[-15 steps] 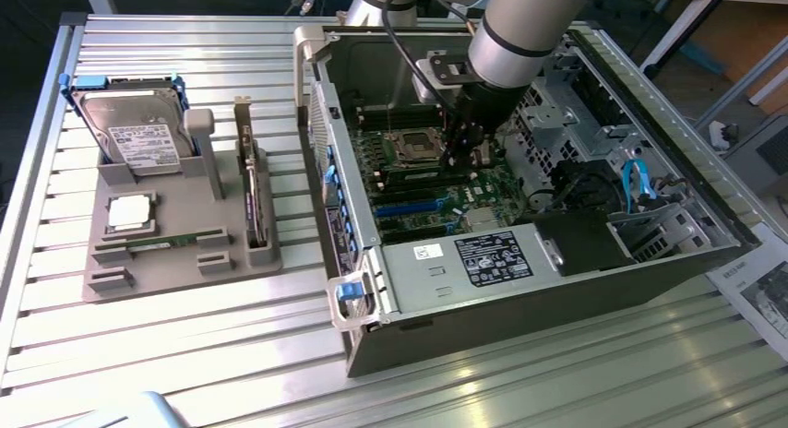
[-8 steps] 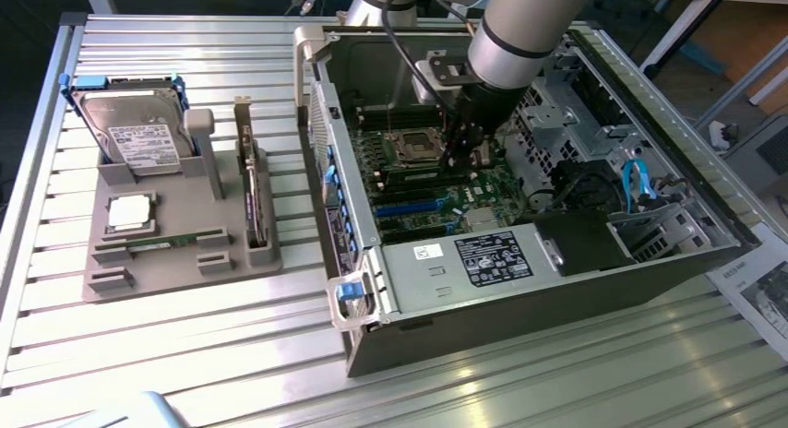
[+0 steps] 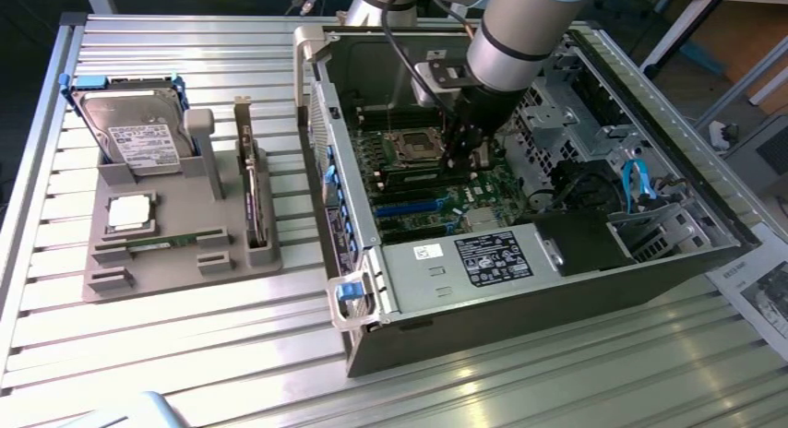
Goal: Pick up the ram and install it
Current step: 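Insert the ram into the slot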
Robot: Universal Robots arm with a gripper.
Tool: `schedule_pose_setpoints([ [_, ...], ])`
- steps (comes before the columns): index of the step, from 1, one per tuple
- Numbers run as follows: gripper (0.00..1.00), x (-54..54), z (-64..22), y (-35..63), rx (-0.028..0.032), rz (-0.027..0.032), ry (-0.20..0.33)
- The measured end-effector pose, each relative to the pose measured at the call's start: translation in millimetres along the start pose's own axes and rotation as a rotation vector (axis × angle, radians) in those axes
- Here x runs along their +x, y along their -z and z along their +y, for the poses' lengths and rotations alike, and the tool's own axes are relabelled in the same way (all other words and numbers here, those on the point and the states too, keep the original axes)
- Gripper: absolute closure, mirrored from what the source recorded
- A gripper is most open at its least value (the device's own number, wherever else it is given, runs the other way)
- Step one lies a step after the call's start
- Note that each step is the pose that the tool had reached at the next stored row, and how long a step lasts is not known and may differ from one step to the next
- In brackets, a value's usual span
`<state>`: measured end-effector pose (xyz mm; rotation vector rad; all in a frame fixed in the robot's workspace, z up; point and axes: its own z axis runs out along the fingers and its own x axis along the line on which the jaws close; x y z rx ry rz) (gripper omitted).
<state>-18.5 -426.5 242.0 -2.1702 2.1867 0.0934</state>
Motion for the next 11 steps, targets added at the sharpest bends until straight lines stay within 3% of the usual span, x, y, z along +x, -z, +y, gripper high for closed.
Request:
schedule_pose_setpoints([
  [11, 0.88, 0.0, -0.7, -0.5, 0.0002, -0.0002, -0.002],
])
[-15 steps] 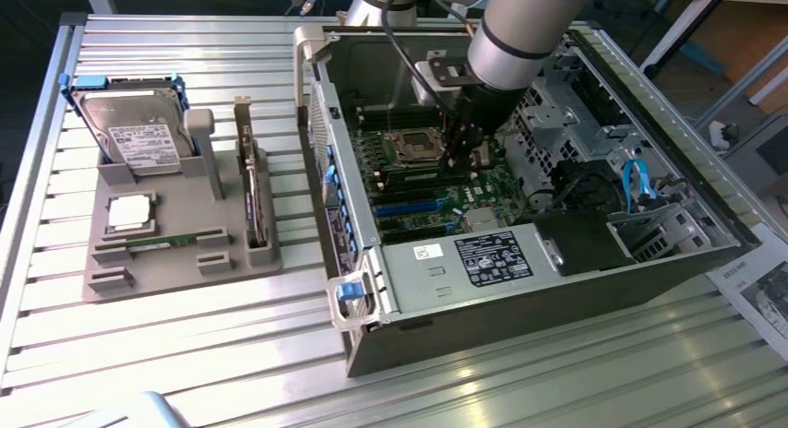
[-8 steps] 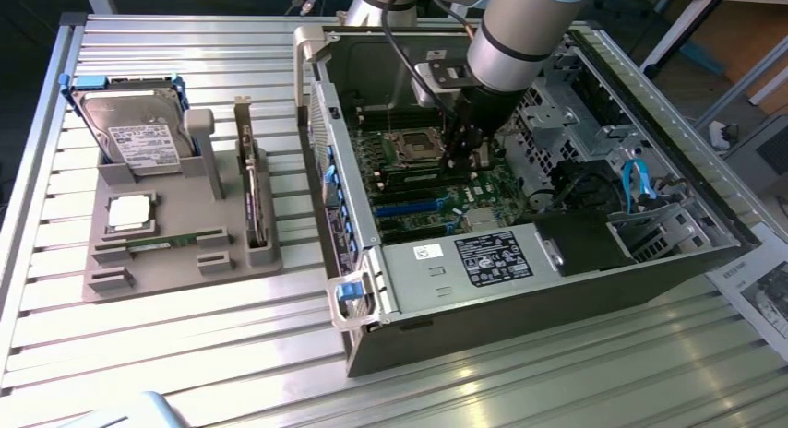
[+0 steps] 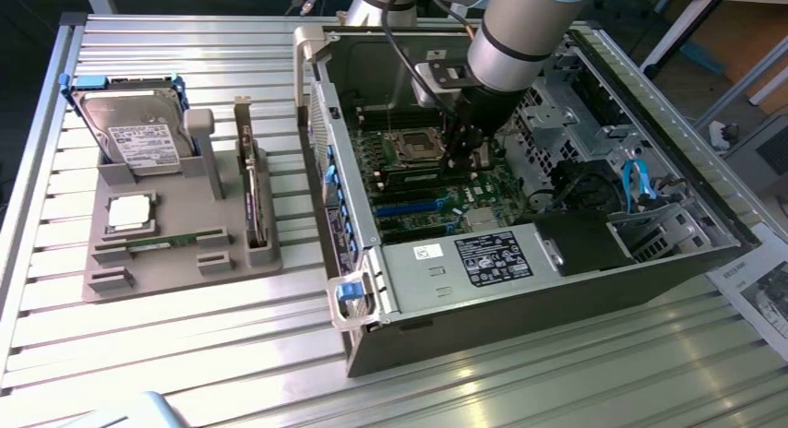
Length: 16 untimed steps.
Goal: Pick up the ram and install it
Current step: 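Insert the ram into the slot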
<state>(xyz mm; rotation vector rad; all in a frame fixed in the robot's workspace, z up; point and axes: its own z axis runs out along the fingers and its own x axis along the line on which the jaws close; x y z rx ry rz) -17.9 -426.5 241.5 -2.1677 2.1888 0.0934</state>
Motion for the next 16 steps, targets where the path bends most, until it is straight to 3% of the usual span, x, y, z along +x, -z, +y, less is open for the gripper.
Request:
schedule_pose_setpoints([
  [16, 0.88, -1.4, 0.0, 0.3, 0.0008, -0.0004, -0.005],
])
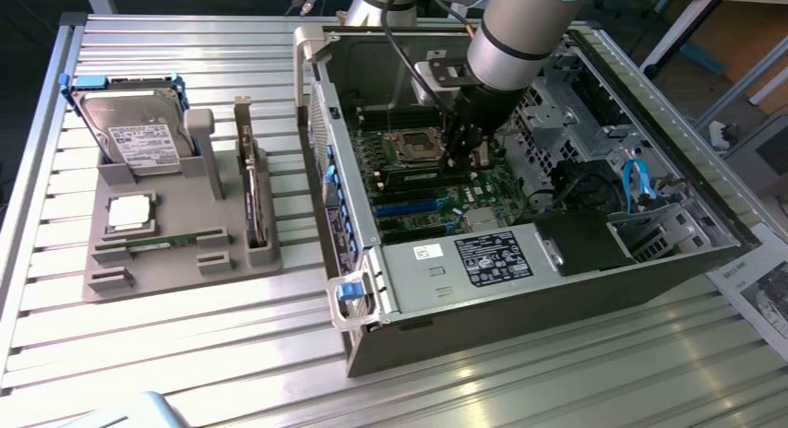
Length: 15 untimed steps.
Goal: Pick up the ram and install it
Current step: 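Insert the ram into the slot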
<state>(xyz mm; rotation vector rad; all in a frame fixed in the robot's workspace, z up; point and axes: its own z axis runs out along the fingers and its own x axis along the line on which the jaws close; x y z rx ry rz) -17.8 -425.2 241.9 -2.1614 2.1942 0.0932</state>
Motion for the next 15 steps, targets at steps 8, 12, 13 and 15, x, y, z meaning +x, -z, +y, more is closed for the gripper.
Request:
schedule_pose_setpoints([
  [8, 0.88, 0.0, 0.0, -0.1, -0.0009, 0.0001, 0.011],
  [12, 0.88, 0.1, 0.0, -1.7, -0.001, 0.0001, 0.011],
  [13, 0.88, 0.1, 0.0, -1.7, -0.001, 0.0, 0.011],
  [15, 0.88, 0.1, 0.0, -1.7, -0.0009, 0.0001, 0.011],
])
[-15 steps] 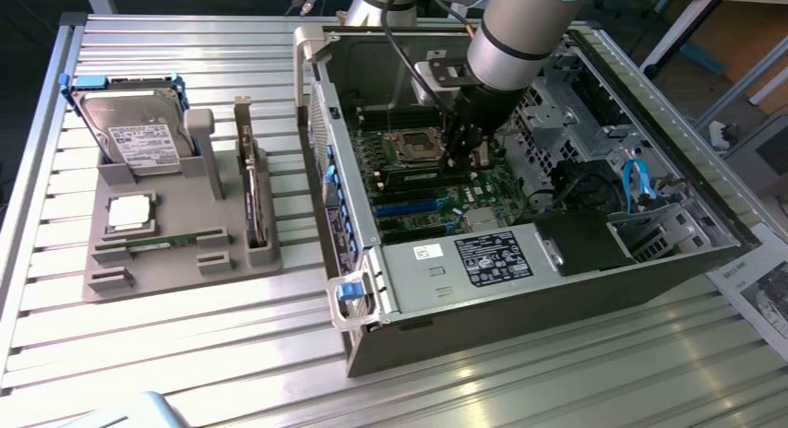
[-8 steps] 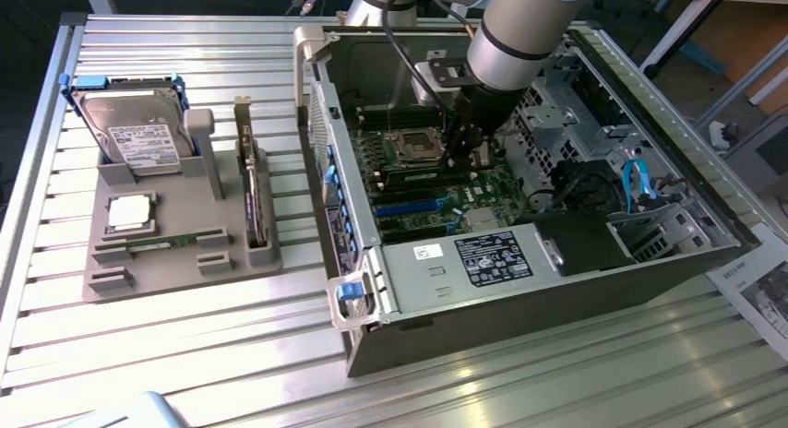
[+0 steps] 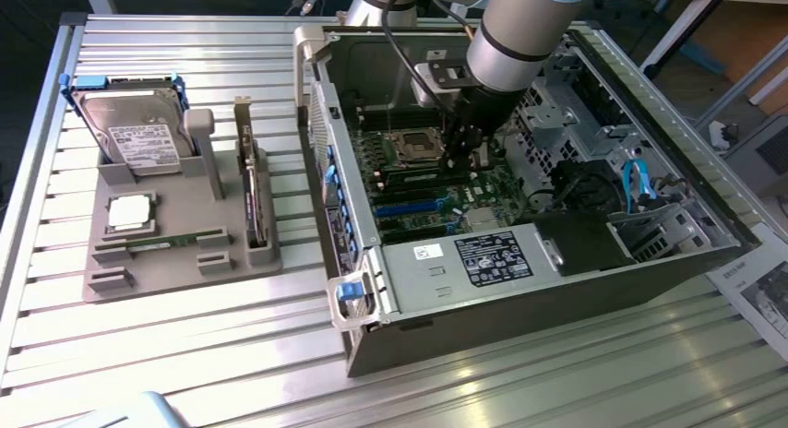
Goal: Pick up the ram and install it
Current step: 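Insert the ram into the slot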
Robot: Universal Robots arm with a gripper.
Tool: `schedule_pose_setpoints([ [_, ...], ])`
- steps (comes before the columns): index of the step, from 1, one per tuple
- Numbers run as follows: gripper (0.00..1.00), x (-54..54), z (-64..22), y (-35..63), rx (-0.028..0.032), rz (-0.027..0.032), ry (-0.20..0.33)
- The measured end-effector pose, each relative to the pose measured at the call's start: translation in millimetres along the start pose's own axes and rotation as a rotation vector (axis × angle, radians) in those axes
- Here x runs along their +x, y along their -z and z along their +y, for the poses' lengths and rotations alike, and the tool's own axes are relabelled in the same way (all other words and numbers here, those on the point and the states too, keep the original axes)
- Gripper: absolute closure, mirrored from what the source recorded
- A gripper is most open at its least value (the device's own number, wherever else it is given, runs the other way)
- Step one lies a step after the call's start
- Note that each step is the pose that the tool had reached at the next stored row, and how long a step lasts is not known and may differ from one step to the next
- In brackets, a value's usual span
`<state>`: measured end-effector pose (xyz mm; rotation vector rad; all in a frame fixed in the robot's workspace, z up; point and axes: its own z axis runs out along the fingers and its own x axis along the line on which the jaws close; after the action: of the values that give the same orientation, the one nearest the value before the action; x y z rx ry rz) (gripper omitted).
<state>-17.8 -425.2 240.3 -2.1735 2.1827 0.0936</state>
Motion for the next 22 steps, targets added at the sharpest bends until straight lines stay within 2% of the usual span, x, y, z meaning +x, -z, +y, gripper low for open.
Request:
schedule_pose_setpoints([
  [13, 0.88, 0.1, 1.4, -0.2, 0.0007, 0.0, 0.0],
  [22, 0.88, 0.4, 1.4, -4.3, 0.0011, -0.0001, 0.0],
])
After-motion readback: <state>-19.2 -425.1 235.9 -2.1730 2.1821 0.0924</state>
